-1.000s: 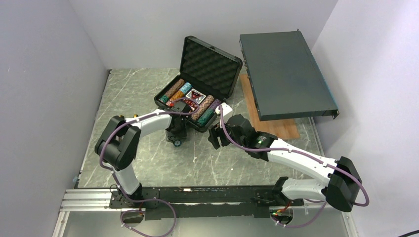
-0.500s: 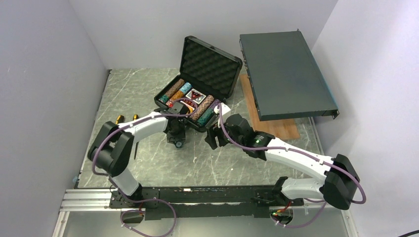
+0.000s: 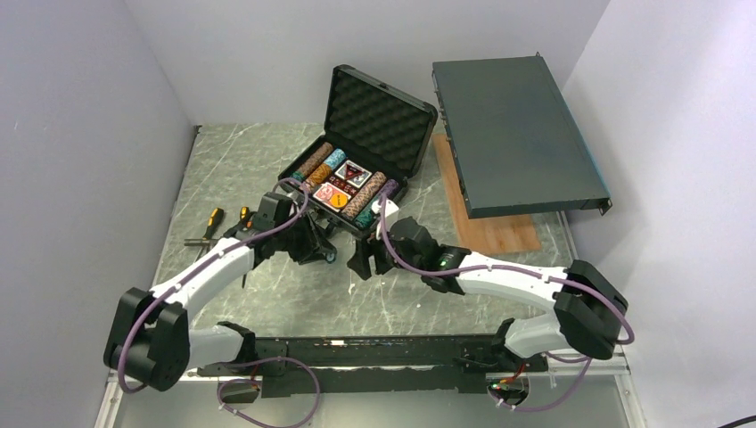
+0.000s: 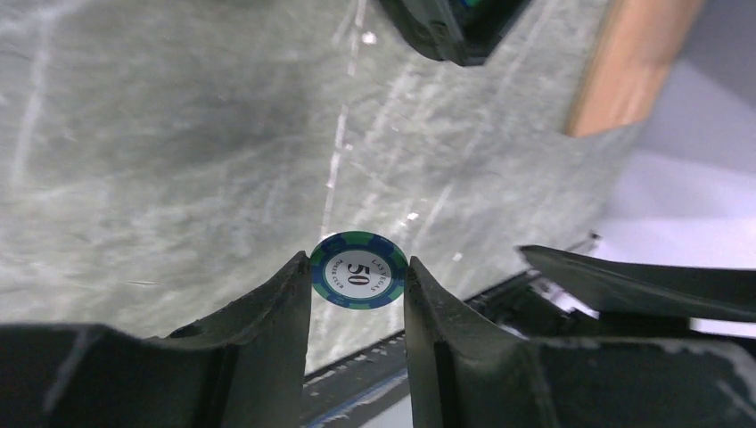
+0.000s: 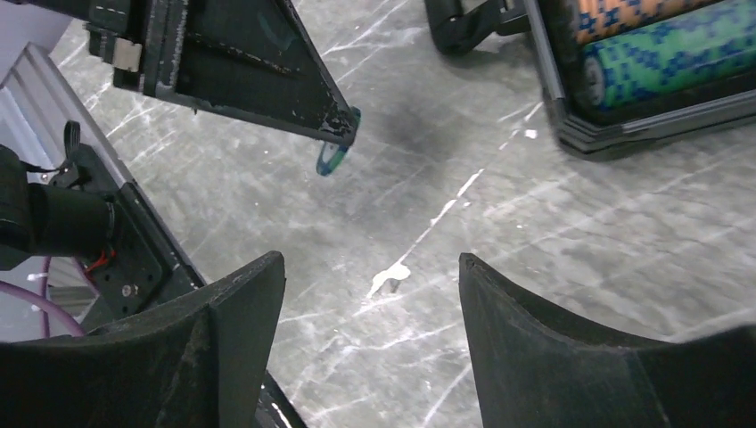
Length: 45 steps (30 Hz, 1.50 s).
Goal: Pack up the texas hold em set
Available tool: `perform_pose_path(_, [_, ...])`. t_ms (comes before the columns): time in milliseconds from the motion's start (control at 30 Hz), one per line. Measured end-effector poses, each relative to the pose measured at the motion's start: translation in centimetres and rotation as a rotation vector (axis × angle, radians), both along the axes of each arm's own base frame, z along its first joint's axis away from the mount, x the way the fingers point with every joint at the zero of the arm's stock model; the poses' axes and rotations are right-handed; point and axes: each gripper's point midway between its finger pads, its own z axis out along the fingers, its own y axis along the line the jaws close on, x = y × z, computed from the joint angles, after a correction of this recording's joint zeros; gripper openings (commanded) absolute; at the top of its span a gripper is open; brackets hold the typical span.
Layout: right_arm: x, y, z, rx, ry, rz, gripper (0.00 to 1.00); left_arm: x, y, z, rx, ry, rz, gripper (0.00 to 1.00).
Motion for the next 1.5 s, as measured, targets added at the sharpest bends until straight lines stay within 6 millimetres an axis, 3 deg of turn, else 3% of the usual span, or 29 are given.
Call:
perform_pose_path(267, [-0.5, 2.7, -1.4, 0.004, 0.024, -0.026, 0.61, -0.9, -2.3, 3.1, -0.285, -0.009, 0.043, 0.34])
perform_pose_path(467, [-0.1, 3.6, -0.8, 0.009, 0.002, -0.042, 0.57, -1.3, -2.8, 3.2, -0.365, 0.028, 0.058, 0.34])
perform_pose_path(867, [0.9, 4.8, -0.7, -0.001, -0.029, -0.068, 0.3, -1.2, -3.0, 3.8, -0.411, 0.026, 0.071, 0.35])
perform_pose_path(933, [1.0, 4.8, -0.7, -0.001, -0.033, -0.074, 0.22, -1.3, -2.9, 3.7, -0.411, 0.028, 0.073, 0.37])
perform_pose_path(1033, [1.3, 4.9, -0.6, -0.006, -0.042, -0.086, 0.06, -1.1, -2.7, 3.6, -0.412, 0.028, 0.083, 0.54])
perform_pose_path(1067, [1.4, 5.0, -0.6, -0.01, -0.045, -0.091, 0.0, -1.0, -2.5, 3.6, -0.408, 0.021, 0.085, 0.6])
perform_pose_path(1167, [2.0, 5.0, -1.0, -0.036, -0.059, -0.11, 0.0, -0.5, -0.8, 2.8, -0.358, 0.01, 0.124, 0.69])
perform_pose_path(1300, [2.9, 4.2, -1.9, -0.103, -0.094, -0.138, 0.0, -0.1, 2.9, 2.3, -0.246, -0.045, 0.2, 0.76])
perform_pose_path(1433, [5.0, 3.6, -2.3, -0.216, -0.162, -0.131, 0.0, 0.4, 6.9, 4.3, -0.084, -0.188, 0.252, 0.76])
perform_pose_path(1500, [6.6, 3.8, -2.2, -0.267, -0.195, -0.119, 0.0, 0.2, 7.7, 5.7, -0.033, -0.267, 0.235, 0.76])
